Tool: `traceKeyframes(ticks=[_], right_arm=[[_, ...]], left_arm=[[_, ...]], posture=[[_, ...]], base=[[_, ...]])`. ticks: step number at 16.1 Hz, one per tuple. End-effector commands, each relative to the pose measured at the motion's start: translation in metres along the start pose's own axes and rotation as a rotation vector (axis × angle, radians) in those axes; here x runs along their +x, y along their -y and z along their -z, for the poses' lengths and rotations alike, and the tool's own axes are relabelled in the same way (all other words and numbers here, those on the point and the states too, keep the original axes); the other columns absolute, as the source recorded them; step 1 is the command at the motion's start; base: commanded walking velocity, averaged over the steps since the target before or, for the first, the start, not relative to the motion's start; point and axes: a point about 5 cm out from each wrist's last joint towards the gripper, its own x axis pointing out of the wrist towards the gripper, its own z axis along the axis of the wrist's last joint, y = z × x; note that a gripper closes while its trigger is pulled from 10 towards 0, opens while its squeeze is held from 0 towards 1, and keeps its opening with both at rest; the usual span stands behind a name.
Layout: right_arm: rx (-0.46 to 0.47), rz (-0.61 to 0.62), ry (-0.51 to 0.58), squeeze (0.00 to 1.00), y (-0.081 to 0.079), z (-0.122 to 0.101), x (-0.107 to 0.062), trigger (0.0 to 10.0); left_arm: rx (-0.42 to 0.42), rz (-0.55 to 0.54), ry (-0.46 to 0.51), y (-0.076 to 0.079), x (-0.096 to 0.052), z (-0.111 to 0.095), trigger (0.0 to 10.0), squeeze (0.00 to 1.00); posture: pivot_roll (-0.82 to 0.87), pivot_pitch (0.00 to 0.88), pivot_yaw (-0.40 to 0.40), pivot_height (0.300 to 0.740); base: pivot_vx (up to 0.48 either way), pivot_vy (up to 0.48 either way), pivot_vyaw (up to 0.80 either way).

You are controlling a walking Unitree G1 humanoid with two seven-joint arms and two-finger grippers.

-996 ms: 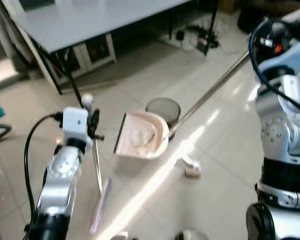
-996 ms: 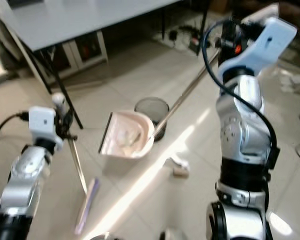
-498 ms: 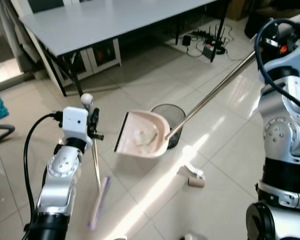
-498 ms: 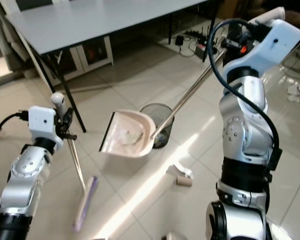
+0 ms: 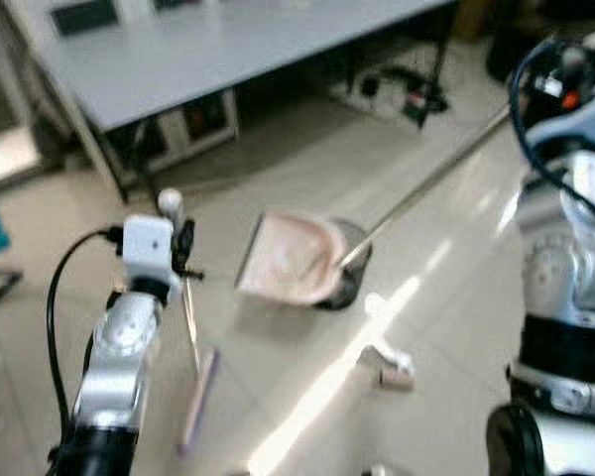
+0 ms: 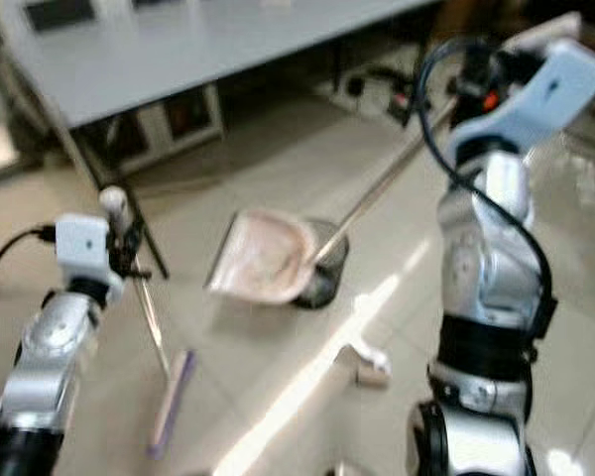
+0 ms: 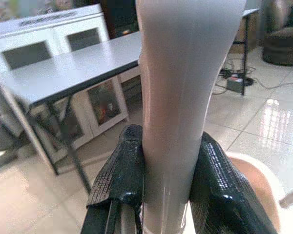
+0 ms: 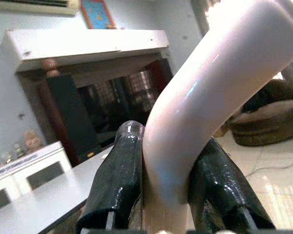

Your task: Sweep floor

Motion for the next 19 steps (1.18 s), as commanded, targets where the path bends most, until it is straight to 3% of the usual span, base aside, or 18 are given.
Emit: traceKeyframes(ticks=[1,14,17,19], right_arm=[[-0.006,0.031,0.084,0.00,0.007,-0.016,0.001,10.0],[-0.004,0.034,0.062,0.00,0.011,-0.011,-0.001,10.0],[0.001,0.039,0.044,0.00,0.012,-0.009,0.000,10.0],[-0.014,0.037,0.043,0.00,0.014,-0.008,0.000,10.0]], left_arm=[[-0.003,0.026,0.042,0.008,0.004,-0.008,10.0,0.00],[-0.005,0.009,0.044,0.004,0.006,-0.007,10.0,0.00],[-0.003,0.006,0.043,0.004,0.007,-0.008,10.0,0.00],[-0.004,0.006,0.046,0.004,0.008,-0.008,10.0,0.00]], posture=[[0.00,0.028,0.052,0.740],[-0.01,0.029,0.050,0.740],[-0.01,0.036,0.048,0.740],[-0.01,0.033,0.050,0.740]], base=[[0.398,0.000,0.00],[0.400,0.000,0.00],[0.402,0.000,-0.80],[0.399,0.000,0.00]])
